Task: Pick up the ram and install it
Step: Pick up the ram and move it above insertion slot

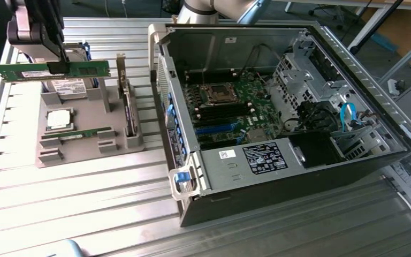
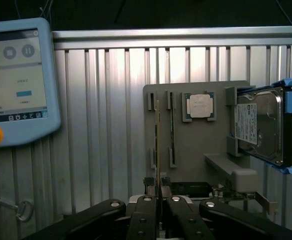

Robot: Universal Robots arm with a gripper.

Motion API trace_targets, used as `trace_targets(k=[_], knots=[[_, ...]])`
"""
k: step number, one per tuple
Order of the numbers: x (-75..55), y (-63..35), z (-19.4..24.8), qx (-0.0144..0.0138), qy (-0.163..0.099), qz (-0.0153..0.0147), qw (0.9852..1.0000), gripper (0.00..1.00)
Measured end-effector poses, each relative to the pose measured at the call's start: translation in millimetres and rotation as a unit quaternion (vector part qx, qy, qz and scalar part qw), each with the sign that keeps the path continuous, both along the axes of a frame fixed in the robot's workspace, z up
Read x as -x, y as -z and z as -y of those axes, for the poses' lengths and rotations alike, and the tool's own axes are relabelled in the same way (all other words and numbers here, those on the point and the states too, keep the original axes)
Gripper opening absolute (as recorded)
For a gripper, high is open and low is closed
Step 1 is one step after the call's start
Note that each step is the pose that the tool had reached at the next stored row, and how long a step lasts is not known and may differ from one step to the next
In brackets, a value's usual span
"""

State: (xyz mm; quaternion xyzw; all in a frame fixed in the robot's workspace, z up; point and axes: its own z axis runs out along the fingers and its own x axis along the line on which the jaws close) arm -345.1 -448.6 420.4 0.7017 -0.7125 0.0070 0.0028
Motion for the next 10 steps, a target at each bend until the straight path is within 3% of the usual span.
trace_targets(k=[10], knots=[[-3.2, 0.0, 0.0, 0.0000, 0.000, 0.0000, 1.0000, 0.13]])
